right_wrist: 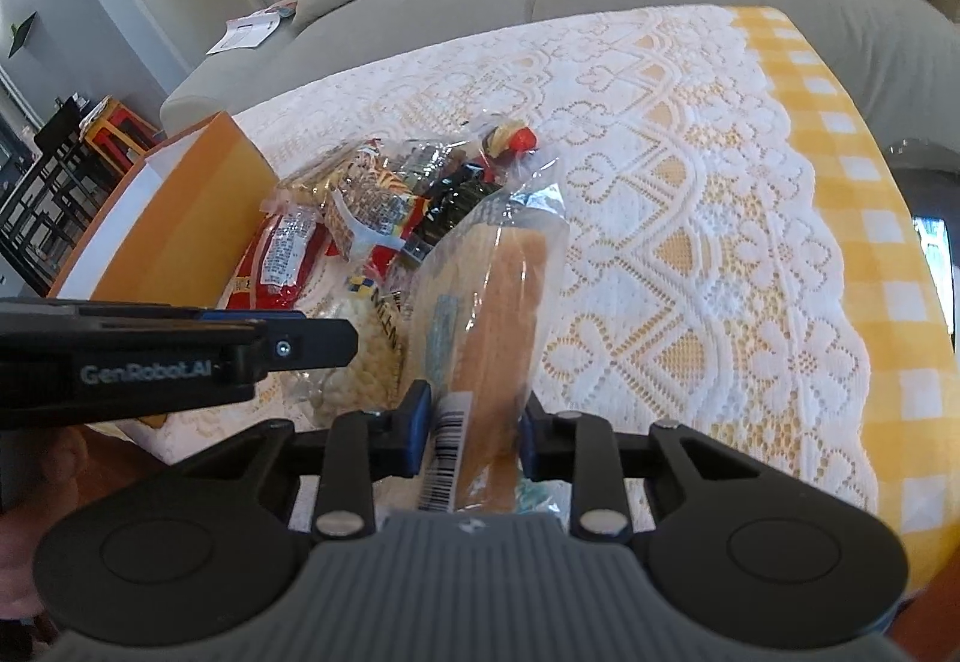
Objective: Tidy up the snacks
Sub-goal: 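Grasp the clear bag of white candies with the left gripper, then carry the candy bag with the left gripper while the right gripper carries the bread bag over the box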
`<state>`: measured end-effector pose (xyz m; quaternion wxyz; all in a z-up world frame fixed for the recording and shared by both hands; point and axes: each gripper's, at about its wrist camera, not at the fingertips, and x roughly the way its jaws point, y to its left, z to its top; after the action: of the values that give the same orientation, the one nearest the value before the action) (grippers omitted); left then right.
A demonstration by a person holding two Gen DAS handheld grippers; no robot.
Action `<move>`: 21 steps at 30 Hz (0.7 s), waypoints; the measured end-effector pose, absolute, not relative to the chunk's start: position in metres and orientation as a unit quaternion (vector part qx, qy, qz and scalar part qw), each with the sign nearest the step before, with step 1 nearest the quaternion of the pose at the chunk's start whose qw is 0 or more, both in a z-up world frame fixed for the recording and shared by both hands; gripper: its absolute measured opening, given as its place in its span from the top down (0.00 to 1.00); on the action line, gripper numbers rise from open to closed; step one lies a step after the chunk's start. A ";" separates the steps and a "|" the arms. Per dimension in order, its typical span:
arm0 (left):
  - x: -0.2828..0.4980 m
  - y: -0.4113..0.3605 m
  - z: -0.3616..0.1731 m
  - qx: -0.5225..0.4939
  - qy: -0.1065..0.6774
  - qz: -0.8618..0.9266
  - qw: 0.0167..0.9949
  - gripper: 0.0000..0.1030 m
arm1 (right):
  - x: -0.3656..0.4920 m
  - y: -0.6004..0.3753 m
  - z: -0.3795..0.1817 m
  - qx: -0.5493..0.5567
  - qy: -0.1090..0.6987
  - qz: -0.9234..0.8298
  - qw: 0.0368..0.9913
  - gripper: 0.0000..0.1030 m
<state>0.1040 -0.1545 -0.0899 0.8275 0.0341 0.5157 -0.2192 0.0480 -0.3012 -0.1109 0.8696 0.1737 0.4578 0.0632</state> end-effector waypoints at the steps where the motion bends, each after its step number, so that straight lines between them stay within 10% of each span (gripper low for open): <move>1: 0.105 -0.155 -0.093 0.035 0.521 -0.215 0.825 0.63 | 0.048 -0.302 -0.112 0.177 0.459 0.064 0.868 0.73; 21: 0.108 -0.132 -0.107 0.011 0.530 -0.168 0.831 0.74 | 0.047 -0.298 -0.110 0.181 0.451 0.077 0.870 0.74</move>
<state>0.1078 -0.1316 -0.1073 0.8310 0.0106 0.5302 -0.1681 0.0468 -0.2978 -0.1101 0.8705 0.1814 0.4510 0.0771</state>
